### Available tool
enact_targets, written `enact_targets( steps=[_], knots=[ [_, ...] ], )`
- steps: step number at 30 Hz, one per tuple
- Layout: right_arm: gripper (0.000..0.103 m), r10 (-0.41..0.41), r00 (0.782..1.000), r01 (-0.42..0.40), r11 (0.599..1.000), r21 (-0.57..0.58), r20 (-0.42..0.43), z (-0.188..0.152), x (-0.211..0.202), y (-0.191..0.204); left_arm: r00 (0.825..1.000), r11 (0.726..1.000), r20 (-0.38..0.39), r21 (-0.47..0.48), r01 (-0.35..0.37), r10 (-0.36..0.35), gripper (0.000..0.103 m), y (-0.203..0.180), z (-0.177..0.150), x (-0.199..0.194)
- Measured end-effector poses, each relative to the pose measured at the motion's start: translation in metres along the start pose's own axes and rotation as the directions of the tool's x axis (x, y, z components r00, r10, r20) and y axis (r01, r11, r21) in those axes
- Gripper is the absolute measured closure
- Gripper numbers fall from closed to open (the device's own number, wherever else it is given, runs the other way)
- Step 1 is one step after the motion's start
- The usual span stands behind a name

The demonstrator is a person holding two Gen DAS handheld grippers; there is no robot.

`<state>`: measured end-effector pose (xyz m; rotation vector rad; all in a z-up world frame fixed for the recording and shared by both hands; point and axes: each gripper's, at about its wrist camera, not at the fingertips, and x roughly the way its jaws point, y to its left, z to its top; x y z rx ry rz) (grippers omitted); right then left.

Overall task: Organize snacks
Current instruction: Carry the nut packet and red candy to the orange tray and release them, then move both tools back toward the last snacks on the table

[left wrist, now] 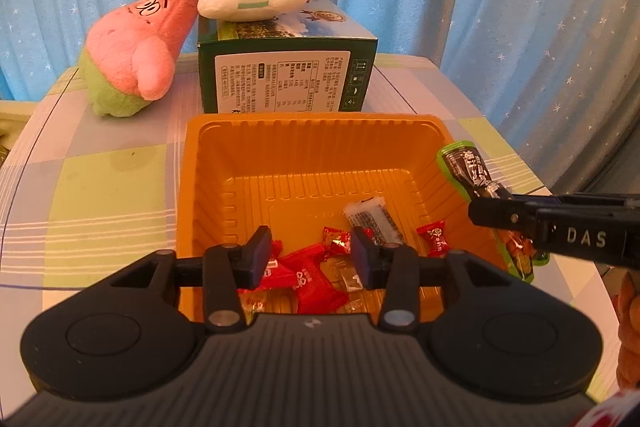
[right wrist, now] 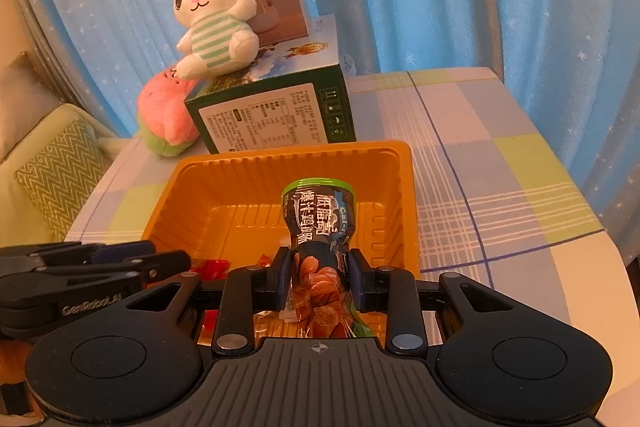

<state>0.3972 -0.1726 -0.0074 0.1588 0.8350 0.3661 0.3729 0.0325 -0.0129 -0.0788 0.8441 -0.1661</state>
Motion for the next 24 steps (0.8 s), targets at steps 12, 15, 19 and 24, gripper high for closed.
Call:
enact_targets(
  steps=[12, 15, 19, 24],
  knots=[
    [0.073, 0.007, 0.999, -0.007, 1.0, 0.026, 0.036, 0.005, 0.006, 0.001, 0.998, 1.0, 0.066, 0.015, -0.02, 0.019, 0.042, -0.003, -0.01, -0.026],
    [0.05, 0.008, 0.999, -0.01, 0.999, 0.053, 0.034, 0.005, 0.009, -0.005, 0.996, 1.0, 0.084, 0.01, -0.026, 0.025, 0.038, -0.002, -0.016, -0.036],
    [0.039, 0.004, 0.999, -0.007, 0.998, 0.068, 0.049, -0.004, -0.002, -0.011, 0.996, 1.0, 0.091, 0.0, -0.018, 0.018, 0.035, -0.002, -0.029, -0.048],
    [0.039, 0.01, 0.999, -0.015, 0.996, 0.092, 0.054, -0.021, -0.029, -0.015, 0.997, 1.0, 0.08, -0.02, -0.018, 0.02, 0.034, -0.005, -0.054, -0.066]
  ],
)
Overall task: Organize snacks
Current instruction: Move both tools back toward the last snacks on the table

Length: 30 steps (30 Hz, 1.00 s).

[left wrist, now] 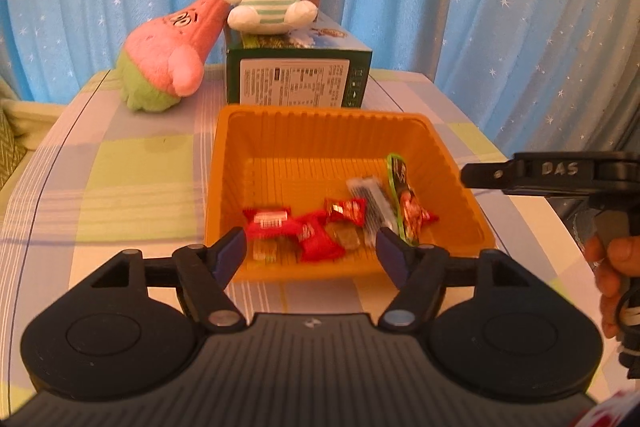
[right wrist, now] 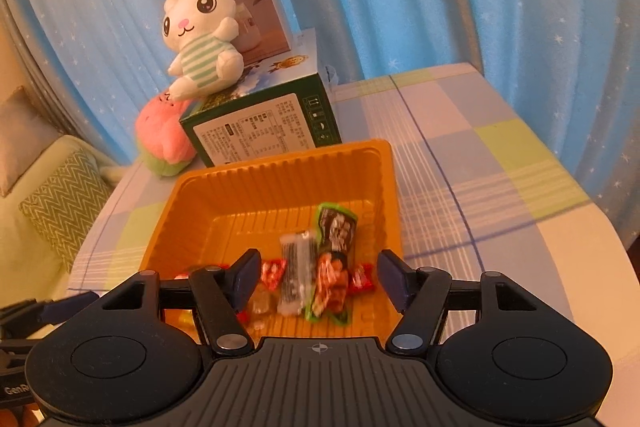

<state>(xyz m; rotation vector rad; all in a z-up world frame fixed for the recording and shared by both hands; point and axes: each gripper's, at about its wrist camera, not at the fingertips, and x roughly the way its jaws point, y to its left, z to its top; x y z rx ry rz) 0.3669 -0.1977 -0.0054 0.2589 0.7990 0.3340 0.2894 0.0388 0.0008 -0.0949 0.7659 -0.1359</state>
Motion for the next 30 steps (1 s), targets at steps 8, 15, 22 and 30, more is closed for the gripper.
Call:
enact_targets(
  steps=[8, 15, 22, 30],
  knots=[
    [0.039, -0.028, 0.999, 0.028, 0.999, 0.029, -0.019, -0.046, -0.056, 0.004, 1.0, 1.0, -0.023, -0.012, -0.006, 0.006, 0.03, -0.009, -0.038, -0.044],
    [0.039, -0.02, 0.998, 0.025, 0.995, 0.093, -0.054, -0.097, -0.104, 0.012, 1.0, 0.998, -0.027, -0.058, -0.012, 0.01, 0.029, -0.013, -0.072, -0.087],
    [0.039, -0.015, 0.997, 0.023, 0.994, 0.102, -0.079, -0.143, -0.139, 0.021, 0.999, 0.998, -0.031, -0.059, -0.035, 0.033, 0.028, -0.014, -0.103, -0.124],
    [0.039, -0.023, 0.996, 0.03, 0.996, 0.082, -0.084, -0.172, -0.164, 0.033, 0.997, 0.996, -0.052, -0.065, -0.053, 0.05, 0.028, -0.009, -0.13, -0.148]
  ],
)
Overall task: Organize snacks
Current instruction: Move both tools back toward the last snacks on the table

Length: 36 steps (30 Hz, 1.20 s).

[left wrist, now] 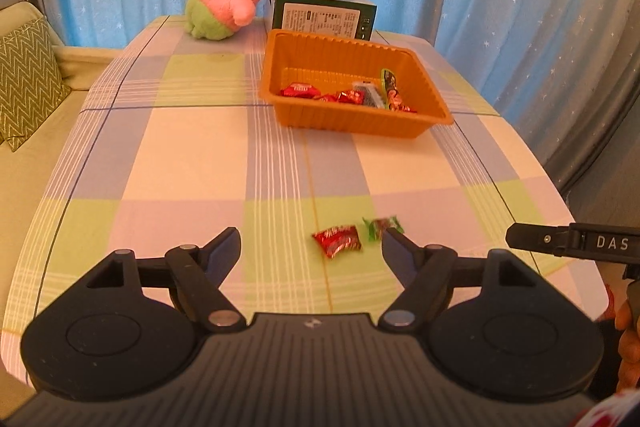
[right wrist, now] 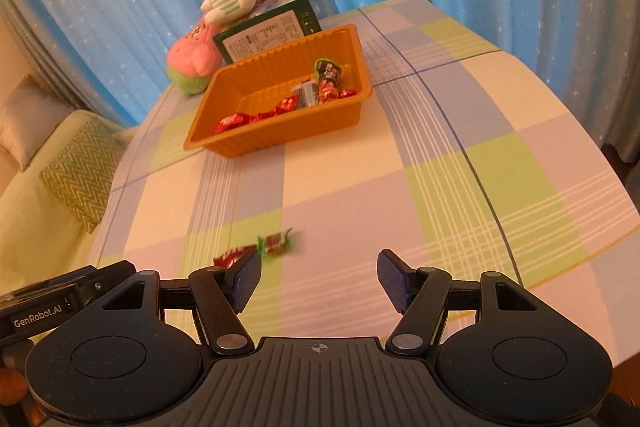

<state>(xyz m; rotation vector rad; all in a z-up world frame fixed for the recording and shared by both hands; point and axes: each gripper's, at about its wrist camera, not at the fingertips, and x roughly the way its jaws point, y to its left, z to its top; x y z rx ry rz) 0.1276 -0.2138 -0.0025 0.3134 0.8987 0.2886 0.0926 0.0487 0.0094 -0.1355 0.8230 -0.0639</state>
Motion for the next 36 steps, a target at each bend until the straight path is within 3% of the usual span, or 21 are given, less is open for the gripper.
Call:
enact_targets(
  steps=[13, 25, 32, 36],
  knots=[
    [0.039, -0.007, 1.0, 0.006, 0.999, -0.047, -0.015, -0.012, -0.004, 0.007, 1.0, 0.999, -0.015, 0.033, -0.01, 0.011, 0.027, 0.001, -0.01, -0.005],
    [0.039, -0.025, 0.996, 0.006, 0.975, -0.221, -0.084, -0.021, 0.041, 0.008, 0.995, 0.991, -0.096, 0.137, 0.006, 0.008, 0.027, 0.011, -0.006, 0.033],
    [0.039, -0.017, 0.995, -0.02, 0.934, -0.356, -0.101, -0.017, 0.079, 0.018, 0.989, 0.977, -0.15, 0.212, 0.035, -0.003, 0.027, 0.014, 0.002, 0.067],
    [0.039, -0.013, 0.995, -0.033, 0.888, -0.459, -0.096, -0.014, 0.103, 0.026, 0.985, 0.972, -0.173, 0.229, 0.06, -0.019, 0.027, 0.017, 0.007, 0.084]
  ],
)
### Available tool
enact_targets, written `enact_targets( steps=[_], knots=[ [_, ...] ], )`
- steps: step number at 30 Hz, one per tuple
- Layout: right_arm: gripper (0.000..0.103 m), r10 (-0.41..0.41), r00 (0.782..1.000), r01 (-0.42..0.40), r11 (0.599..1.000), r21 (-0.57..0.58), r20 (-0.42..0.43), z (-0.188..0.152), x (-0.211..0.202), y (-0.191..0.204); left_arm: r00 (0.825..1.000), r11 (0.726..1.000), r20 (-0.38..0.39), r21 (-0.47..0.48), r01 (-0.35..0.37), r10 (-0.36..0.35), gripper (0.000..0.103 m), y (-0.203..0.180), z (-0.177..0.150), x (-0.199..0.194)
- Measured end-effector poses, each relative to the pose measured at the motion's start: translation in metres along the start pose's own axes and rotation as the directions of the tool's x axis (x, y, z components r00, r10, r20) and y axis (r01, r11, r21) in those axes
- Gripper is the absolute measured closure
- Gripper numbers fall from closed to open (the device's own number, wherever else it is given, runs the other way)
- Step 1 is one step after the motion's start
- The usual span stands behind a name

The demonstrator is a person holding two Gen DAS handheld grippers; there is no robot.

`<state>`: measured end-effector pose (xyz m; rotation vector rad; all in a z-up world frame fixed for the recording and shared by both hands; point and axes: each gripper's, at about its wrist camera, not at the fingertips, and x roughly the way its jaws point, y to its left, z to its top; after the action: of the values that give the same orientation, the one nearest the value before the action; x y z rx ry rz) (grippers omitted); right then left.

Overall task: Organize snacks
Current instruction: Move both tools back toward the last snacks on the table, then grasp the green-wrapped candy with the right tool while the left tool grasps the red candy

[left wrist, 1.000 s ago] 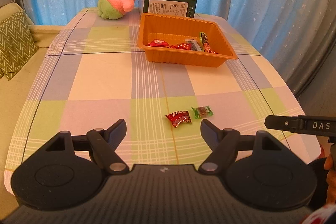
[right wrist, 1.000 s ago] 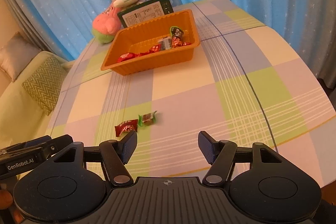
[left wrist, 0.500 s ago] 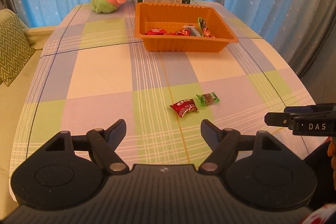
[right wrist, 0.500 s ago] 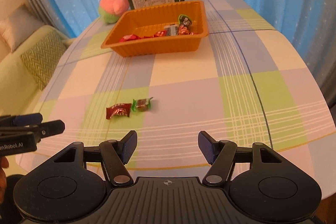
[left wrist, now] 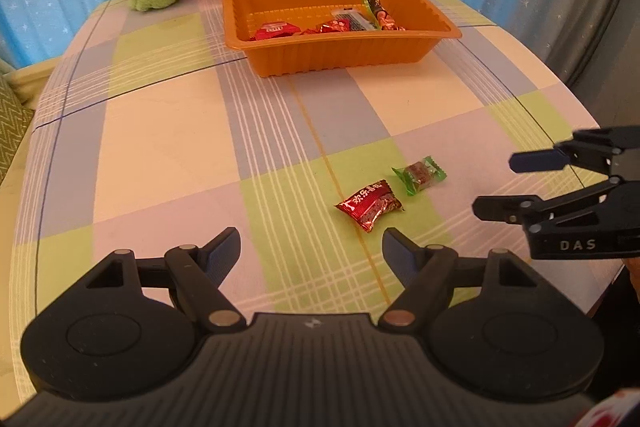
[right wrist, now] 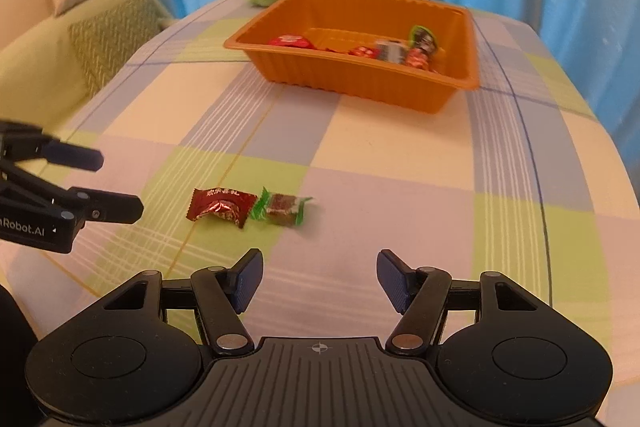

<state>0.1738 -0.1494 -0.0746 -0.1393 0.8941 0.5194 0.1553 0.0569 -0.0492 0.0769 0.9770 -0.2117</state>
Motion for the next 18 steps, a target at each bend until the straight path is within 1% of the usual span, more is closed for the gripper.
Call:
enact_targets(
  steps=[5, 11, 13, 17, 18],
  knots=[
    [0.039, 0.005, 1.0, -0.006, 0.992, -0.13, -0.003, 0.008, 0.03, 0.006, 1.0, 1.0, -0.017, 0.021, 0.024, -0.024, 0.027, 0.004, 0.007, 0.017],
    [0.04, 0.013, 1.0, -0.014, 0.976, -0.217, -0.007, 0.016, 0.055, 0.008, 0.999, 0.998, -0.02, 0.035, 0.048, -0.047, 0.027, 0.007, 0.012, 0.027],
    [0.046, 0.018, 1.0, -0.018, 0.973, -0.228, -0.005, 0.019, 0.06, 0.008, 0.998, 0.998, -0.02, 0.036, 0.054, -0.054, 0.027, 0.007, 0.013, 0.029],
    [0.055, 0.035, 0.999, -0.033, 0.971, -0.236, 0.003, 0.024, 0.065, 0.008, 0.998, 0.997, -0.019, 0.041, 0.063, -0.062, 0.027, 0.006, 0.014, 0.031],
    [0.058, 0.042, 0.999, -0.041, 0.972, -0.233, 0.002, 0.026, 0.066, 0.009, 0.998, 0.997, -0.019, 0.042, 0.065, -0.064, 0.027, 0.006, 0.014, 0.032]
  ],
)
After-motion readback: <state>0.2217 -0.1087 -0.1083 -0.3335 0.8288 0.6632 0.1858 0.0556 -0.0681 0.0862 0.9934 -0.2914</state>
